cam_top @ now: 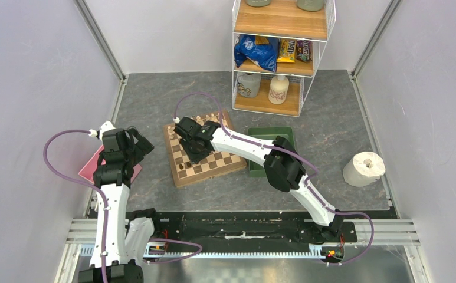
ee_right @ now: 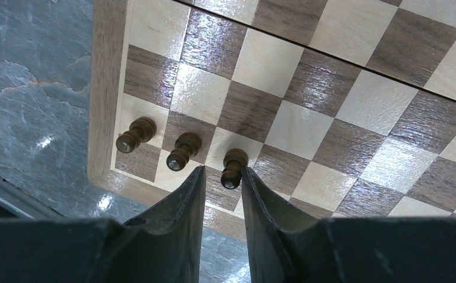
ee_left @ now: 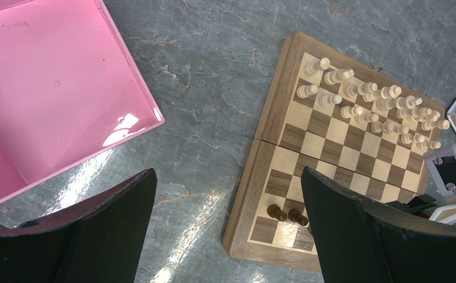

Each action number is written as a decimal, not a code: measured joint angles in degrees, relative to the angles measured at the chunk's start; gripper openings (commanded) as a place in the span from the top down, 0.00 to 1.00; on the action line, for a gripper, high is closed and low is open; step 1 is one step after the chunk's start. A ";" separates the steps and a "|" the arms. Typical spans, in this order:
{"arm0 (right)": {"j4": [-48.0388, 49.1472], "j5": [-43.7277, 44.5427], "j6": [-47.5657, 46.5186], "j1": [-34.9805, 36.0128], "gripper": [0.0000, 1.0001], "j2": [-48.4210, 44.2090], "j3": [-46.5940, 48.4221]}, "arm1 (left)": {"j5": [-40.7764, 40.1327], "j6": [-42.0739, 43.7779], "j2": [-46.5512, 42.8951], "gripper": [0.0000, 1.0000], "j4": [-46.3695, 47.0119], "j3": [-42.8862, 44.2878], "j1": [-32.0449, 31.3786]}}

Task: Set up the chess pieces on the board

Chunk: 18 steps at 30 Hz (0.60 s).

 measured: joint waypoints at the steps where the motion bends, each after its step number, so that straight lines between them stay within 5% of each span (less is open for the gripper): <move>1: 0.00 -0.26 0.00 0.00 0.65 0.00 0.00 | 0.00 0.02 0.00 0.01 0.00 0.00 0.00; 13: 0.04 -0.42 -0.04 0.00 0.64 -0.02 0.00 | 0.00 0.02 0.00 0.01 0.00 0.00 0.00; 18: 0.04 -0.31 -0.31 -0.13 0.54 -0.87 -0.04 | 0.00 0.00 0.00 0.01 0.00 0.00 0.00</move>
